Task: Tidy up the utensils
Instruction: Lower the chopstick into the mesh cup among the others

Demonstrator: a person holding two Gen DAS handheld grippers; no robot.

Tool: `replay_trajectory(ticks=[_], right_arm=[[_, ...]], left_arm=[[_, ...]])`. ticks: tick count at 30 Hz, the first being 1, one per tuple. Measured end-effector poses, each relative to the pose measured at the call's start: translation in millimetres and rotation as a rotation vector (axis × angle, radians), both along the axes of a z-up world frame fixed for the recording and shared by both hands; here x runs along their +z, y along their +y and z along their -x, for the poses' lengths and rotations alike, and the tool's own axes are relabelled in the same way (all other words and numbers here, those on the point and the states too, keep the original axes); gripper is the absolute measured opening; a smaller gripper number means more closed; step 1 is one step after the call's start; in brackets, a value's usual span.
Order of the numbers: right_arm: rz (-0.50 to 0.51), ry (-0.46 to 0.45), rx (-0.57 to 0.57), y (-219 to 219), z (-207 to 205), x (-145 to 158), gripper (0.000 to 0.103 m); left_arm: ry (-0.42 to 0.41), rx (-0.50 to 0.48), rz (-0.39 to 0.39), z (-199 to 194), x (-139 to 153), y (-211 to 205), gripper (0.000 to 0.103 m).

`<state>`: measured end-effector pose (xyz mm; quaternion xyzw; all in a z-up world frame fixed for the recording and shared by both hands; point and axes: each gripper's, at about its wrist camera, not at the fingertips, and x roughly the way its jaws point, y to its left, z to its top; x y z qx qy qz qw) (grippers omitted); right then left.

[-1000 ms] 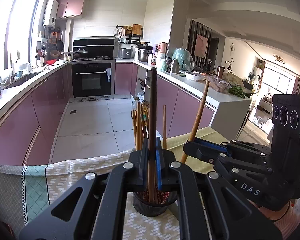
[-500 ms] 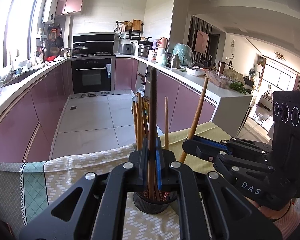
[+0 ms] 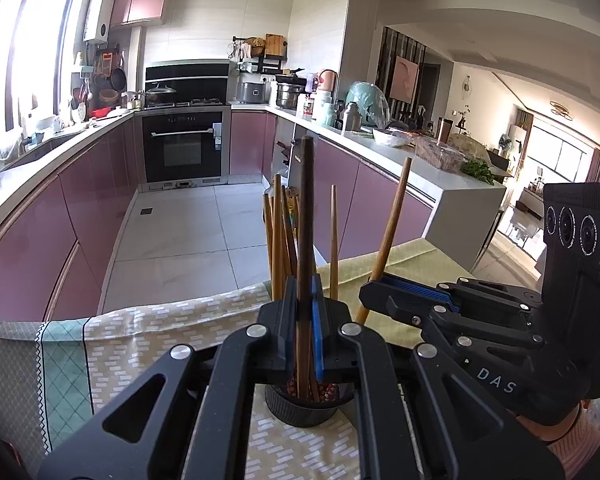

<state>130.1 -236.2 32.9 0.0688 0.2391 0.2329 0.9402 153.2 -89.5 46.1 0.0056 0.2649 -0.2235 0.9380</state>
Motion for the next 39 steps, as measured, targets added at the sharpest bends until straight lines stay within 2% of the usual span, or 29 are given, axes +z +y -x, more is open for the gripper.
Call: replay_trajectory(ticks=[39], right_arm=[[-0.019,0.059,-0.010,0.7,-17.4,-16.3,0.006]], left_arm=[[0.060,0.026,-0.017,-24.3,-18.8,-12.5,0.007]])
